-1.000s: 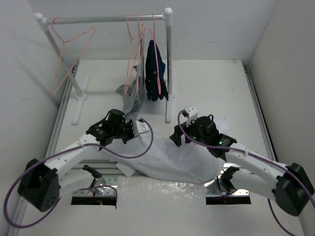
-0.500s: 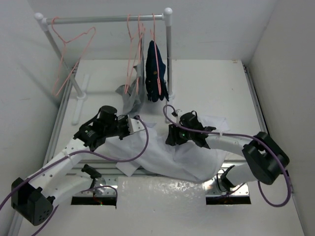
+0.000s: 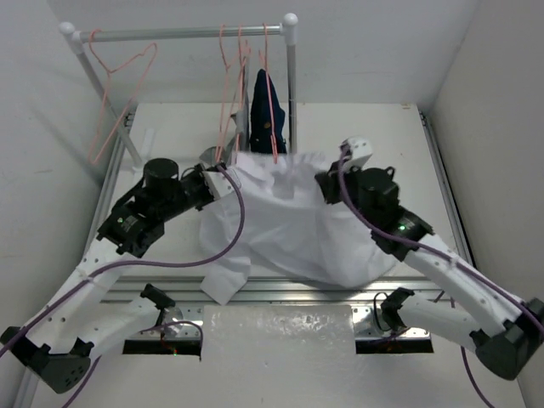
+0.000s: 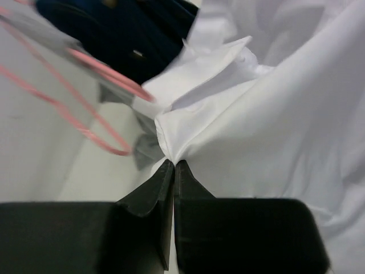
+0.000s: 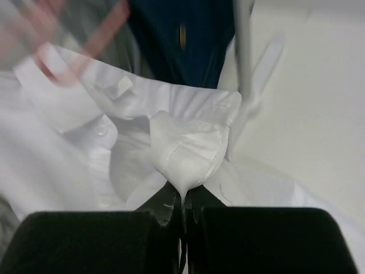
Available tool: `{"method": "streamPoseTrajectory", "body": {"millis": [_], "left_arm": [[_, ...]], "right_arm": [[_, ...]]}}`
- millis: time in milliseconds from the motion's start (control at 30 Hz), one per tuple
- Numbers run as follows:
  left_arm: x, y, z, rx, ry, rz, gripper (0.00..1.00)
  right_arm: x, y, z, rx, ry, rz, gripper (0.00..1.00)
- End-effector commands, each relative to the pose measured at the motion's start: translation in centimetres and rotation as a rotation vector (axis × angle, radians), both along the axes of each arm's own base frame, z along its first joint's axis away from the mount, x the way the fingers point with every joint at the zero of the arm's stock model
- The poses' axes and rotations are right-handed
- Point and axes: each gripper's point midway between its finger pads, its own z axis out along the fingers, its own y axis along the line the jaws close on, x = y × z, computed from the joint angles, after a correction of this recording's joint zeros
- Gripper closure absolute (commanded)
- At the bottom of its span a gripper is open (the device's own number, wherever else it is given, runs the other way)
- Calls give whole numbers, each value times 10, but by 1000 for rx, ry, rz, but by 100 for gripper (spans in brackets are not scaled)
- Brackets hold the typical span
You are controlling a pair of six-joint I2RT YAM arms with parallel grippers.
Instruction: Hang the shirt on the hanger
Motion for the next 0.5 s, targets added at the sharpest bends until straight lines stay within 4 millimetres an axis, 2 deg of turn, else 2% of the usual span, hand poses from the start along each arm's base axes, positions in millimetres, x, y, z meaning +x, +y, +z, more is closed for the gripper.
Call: {"method": "streamPoseTrajectory", "body": {"millis": [0, 33, 67, 100, 133, 167, 200, 233, 267, 300, 333, 367, 400, 433, 467], "left_arm": [[11, 9, 81, -119, -189, 98, 100], [10, 10, 85, -114, -200, 93, 100], [9, 10, 80, -97, -194, 85, 100], [7, 9, 72, -62, -191, 55, 100], [5, 9, 57, -29, -169, 46, 100], [5, 11, 24, 16, -115, 42, 100], [6, 15, 7, 66, -112, 40, 100], [6, 16, -14, 102, -93, 28, 100], [8, 24, -36, 154, -82, 58, 100], [8, 32, -81, 236, -54, 58, 100], [8, 40, -103, 291, -49, 66, 100], [8, 55, -126, 365, -45, 106, 100], [-1, 67, -169, 464, -30, 81, 100], [-5, 75, -187, 518, -29, 73, 100], [-15, 89, -219, 610, -17, 54, 100]], "right_arm": [[13, -37, 101, 5, -264, -148, 100], [7, -40, 109, 29, -277, -148, 100], [3, -41, 104, 37, -258, -143, 100], [-2, -40, 85, 52, -208, -140, 100], [-8, -42, 74, 63, -184, -135, 100], [-14, -44, 37, 50, -108, -145, 100], [-20, -51, 0, 41, -40, -176, 100], [-20, -54, 3, 45, -52, -192, 100], [-28, -59, -34, 45, 29, -224, 100], [-32, -62, -50, 52, 64, -242, 100], [-37, -65, -66, 65, 98, -258, 100], [-49, -69, -101, 83, 183, -288, 100], [-54, -71, -114, 98, 214, -307, 100], [-60, -75, -130, 98, 250, -329, 100], [-69, -82, -152, 105, 300, -370, 100]]}}
